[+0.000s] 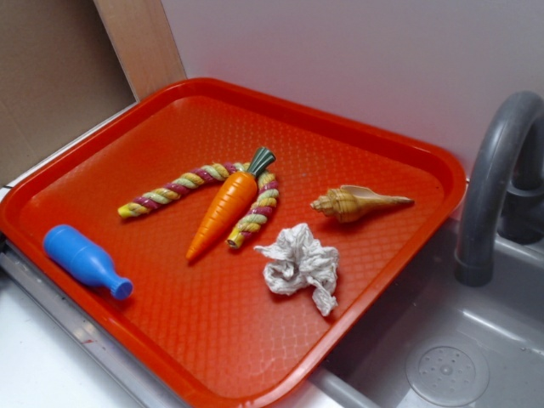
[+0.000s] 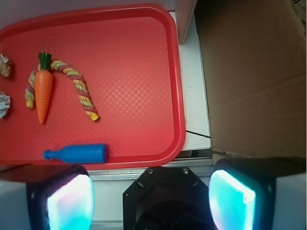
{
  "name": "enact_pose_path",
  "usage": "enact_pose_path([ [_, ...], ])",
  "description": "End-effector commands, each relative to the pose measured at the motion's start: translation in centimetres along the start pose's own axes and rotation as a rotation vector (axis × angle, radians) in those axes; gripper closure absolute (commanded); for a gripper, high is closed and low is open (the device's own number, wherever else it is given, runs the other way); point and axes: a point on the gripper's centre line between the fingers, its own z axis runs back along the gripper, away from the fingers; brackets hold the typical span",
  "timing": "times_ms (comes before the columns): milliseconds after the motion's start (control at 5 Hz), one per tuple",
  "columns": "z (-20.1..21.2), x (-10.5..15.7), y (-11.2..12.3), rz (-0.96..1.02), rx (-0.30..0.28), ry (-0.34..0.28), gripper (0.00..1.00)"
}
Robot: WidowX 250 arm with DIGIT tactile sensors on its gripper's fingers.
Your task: Grab the shell.
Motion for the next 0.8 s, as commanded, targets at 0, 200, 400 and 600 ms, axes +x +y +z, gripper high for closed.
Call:
enact_pose_path([
  [0, 0.0, 0.0, 0.0, 0.000, 0.000, 0.000, 0.00],
  [200, -0.7, 1.6, -3.0, -0.091, -0.029, -0.051, 0.00],
  [400, -0.8, 2.9, -7.3, -0.193, -0.048, -0.144, 0.00],
  [600, -1.0, 4.1, -12.3, -0.357, -0.181, -0.244, 0.00],
])
